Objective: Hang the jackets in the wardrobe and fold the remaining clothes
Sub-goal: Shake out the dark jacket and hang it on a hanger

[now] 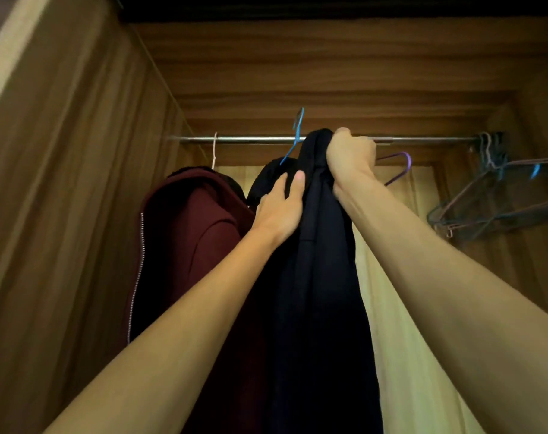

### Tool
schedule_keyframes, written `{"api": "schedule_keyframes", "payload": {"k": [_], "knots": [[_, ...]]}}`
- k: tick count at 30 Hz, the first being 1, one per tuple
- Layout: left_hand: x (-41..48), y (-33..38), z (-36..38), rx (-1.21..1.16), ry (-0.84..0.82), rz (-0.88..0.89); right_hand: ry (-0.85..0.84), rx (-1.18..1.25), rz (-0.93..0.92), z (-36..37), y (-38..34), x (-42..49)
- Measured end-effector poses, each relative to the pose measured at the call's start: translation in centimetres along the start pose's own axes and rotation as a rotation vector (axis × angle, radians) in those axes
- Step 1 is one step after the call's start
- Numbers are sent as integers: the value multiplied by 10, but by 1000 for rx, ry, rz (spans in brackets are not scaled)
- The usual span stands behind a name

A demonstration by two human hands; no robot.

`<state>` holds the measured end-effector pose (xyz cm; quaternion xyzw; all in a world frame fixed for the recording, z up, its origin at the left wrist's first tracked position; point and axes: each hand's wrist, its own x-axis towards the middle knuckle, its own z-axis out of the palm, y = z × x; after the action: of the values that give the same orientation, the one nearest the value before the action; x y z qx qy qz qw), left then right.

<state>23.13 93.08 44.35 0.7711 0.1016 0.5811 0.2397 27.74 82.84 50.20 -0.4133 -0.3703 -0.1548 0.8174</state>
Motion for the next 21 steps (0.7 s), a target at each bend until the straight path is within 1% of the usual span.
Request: {"api": "schedule_keyframes", "payload": {"k": [2,5,7,12,14,17,21], "knots": [[11,-11,-4,68,14,3,-26,-43,-12,17,2,7],[23,-26,-5,125,4,-44,-42,-100,-6,36,6,17],[26,-33,-5,165,-12,-57,-82,-147,4,46,10,24],[17,-55,-2,241,-69,-63,-167,-286,76,53,38,25],[10,-61,1,267,-110,-74,-165,-329,49,48,50,20],[2,-55,4,272,-150,-63,-101,-362,17,38,52,23],[-11,-44,0,244,-92,11,-126,-403,-7,31,43,21]]}}
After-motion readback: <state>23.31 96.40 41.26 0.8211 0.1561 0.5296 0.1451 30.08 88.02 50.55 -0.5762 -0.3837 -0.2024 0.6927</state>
